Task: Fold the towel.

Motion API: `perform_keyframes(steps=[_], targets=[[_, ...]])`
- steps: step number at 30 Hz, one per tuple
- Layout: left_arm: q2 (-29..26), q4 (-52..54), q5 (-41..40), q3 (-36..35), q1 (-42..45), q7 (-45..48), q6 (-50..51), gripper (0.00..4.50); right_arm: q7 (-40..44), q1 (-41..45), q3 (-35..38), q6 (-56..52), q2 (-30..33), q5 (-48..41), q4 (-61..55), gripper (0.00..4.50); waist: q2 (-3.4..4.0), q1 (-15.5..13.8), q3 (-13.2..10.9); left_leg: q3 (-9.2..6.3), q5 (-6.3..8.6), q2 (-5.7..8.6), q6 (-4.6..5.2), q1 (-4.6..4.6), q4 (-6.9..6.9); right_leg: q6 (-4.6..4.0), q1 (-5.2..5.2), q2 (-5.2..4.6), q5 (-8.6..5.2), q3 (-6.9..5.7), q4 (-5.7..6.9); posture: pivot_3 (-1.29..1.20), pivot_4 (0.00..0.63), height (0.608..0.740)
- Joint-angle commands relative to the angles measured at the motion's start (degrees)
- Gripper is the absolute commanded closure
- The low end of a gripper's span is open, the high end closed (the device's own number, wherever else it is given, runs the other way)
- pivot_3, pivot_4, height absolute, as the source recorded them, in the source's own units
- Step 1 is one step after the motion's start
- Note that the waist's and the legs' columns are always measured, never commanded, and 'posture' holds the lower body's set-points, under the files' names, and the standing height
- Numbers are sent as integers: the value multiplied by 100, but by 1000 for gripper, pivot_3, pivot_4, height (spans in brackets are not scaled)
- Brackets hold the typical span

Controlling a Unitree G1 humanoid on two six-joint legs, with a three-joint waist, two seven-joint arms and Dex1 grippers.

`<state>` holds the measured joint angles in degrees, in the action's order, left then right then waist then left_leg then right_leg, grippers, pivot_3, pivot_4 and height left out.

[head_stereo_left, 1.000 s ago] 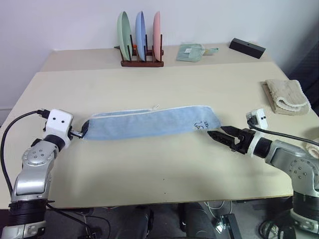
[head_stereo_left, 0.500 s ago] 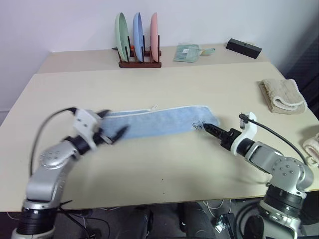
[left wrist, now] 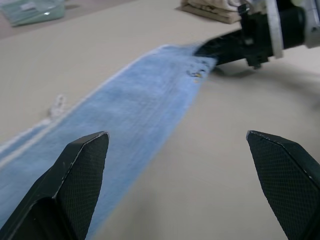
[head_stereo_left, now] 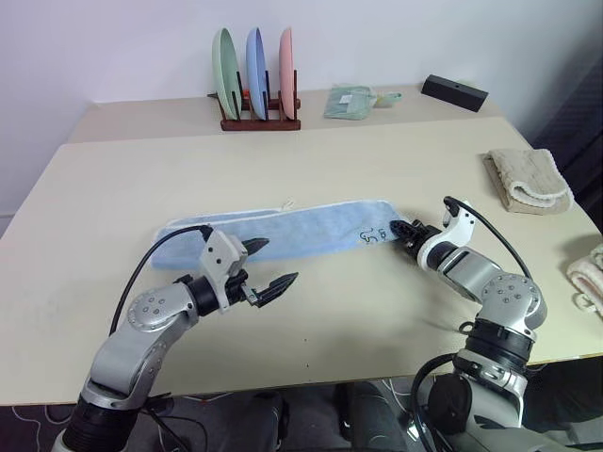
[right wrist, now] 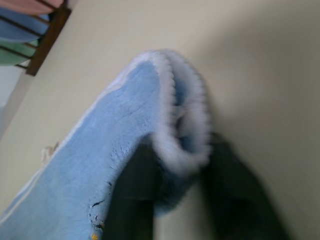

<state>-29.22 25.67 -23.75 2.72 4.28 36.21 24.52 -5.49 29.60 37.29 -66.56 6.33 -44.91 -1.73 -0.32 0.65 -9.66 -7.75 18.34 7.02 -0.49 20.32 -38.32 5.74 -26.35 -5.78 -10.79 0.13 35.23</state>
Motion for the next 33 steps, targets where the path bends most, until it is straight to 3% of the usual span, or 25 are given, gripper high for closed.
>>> perform_keyframes(steps=[1,6,11,17,22,26,29,33], targets=[[47,-165,150,-239,28,-108,-283,0,-112,-16,255,50,215,-275,-369,4450,1,-20,0,0,0,0,0,1,0,0,0,0,0,0,0,0,150,726],[78,-678,419,-317,184,-202,-582,0,-61,-191,517,-58,837,-539,-750,4450,2,-32,0,0,1,2,1,5,0,0,0,-2,0,0,-4,0,150,726],[154,-1045,496,-307,443,-152,-771,0,723,-537,249,105,2285,-296,-879,4450,4,-81,-1,5,5,3,10,4,-1,1,2,-3,0,-1,-7,0,150,726],[285,-1345,588,-234,734,-114,-902,0,2363,-754,-1801,739,3525,261,-1855,4450,4,21,0,13,16,-8,29,-2,2,1,4,-2,0,3,-5,0,150,726],[337,-1369,639,-221,764,-112,-928,0,3012,-634,-3040,1190,3731,756,-2200,4450,-2,-25,-1,14,1,-14,2,3,2,2,1,9,0,3,-11,0,150,726],[377,-1264,651,-292,662,-214,-907,0,3043,-265,-4528,1480,3374,1688,-1813,4450,-6,-101,-1,14,1,-6,3,4,-3,7,2,3,3,3,-17,0,150,726],[407,-1121,668,-297,553,-287,-873,0,3318,-271,-5001,1744,3396,2095,-1633,4450,-6,-141,-1,12,1,-6,2,7,-2,6,-2,4,3,3,-17,0,150,726],[423,-991,672,-297,437,-372,-830,0,3570,-292,-5059,1766,3302,2156,-1697,4450,-8,-147,-1,11,1,-1,3,12,-3,7,-2,-1,3,3,-22,0,150,726]])
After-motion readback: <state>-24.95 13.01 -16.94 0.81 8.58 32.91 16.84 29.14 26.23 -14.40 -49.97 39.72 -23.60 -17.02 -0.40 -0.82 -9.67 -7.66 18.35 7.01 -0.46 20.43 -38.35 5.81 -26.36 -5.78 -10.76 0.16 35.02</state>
